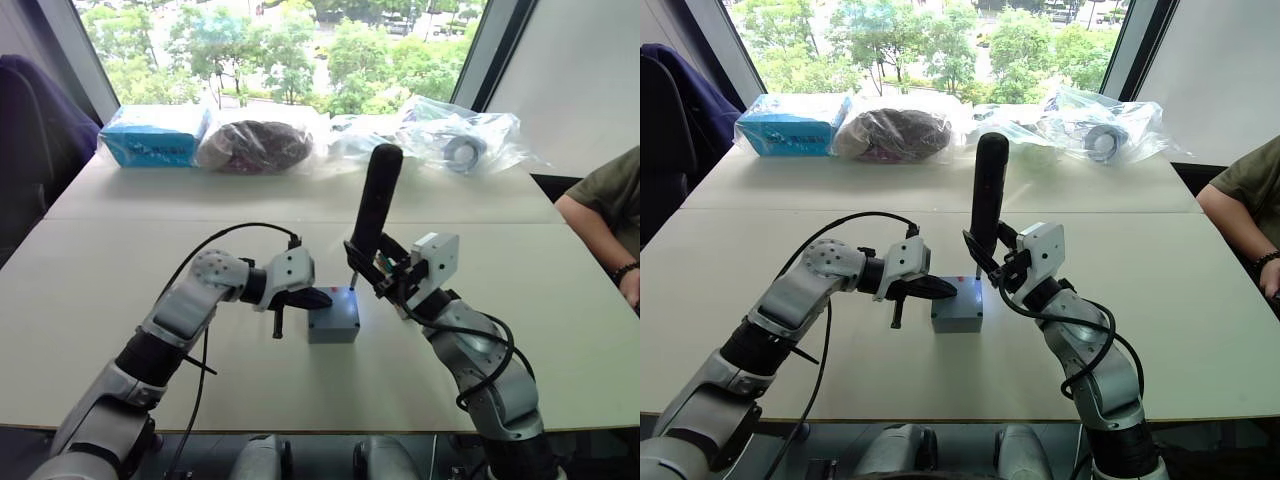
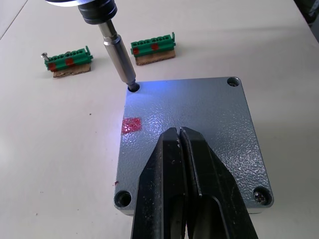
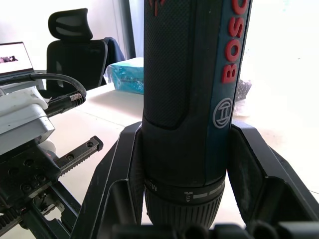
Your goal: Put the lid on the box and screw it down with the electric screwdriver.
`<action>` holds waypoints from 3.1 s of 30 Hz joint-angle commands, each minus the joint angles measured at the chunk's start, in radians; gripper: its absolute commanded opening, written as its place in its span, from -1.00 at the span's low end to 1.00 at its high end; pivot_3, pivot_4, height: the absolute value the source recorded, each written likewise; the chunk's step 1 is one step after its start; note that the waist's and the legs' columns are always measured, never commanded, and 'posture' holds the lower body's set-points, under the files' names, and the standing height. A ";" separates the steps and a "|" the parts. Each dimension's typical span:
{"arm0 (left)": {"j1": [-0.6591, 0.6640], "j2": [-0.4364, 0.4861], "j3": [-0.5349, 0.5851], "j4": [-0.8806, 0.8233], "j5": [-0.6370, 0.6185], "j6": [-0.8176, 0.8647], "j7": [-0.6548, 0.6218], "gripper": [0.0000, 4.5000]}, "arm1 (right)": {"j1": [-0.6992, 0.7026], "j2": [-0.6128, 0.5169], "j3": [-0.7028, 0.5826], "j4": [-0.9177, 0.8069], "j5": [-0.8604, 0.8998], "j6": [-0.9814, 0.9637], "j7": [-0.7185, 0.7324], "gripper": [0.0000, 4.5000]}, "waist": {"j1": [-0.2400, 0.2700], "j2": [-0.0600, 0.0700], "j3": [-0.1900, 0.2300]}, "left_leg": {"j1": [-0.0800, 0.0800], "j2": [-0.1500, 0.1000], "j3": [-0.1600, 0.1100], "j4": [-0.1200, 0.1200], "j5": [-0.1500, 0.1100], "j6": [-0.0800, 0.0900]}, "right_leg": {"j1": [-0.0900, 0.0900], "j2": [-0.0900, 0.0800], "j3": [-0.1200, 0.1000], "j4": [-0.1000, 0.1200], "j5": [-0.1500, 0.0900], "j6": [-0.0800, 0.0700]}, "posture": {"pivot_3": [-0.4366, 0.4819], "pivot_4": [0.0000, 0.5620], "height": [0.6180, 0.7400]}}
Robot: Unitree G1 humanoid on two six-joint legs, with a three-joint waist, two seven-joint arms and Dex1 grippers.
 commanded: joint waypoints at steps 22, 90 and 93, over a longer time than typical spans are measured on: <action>0.027 0.003 -0.057 0.036 0.044 0.030 0.004 -1.00 | 0.034 -0.065 -0.014 0.069 -0.008 0.134 -0.010 -0.23 | 0.002 0.000 0.000 | 0.000 -0.001 0.000 -0.006 0.000 0.000 | 0.001 -0.002 -0.002 -0.007 0.001 -0.001 | -0.05 -0.47 1.00; -0.050 0.216 0.139 -0.195 -0.263 0.218 -0.118 -1.00 | -0.327 -0.907 -0.244 0.668 1.369 1.013 -0.674 0.99 | 0.025 0.010 0.067 | -0.036 0.000 -0.006 0.031 0.004 0.005 | -0.015 0.008 -0.018 0.013 0.009 0.020 | -0.05 -0.47 1.00; -0.055 0.217 0.166 -0.173 -0.273 0.232 -0.097 -1.00 | -0.401 -0.918 -0.270 0.640 1.273 1.020 -0.542 0.99 | 0.024 0.011 0.067 | -0.036 0.000 -0.006 0.033 0.003 0.005 | -0.016 0.008 -0.018 0.015 0.009 0.020 | -0.05 -0.47 1.00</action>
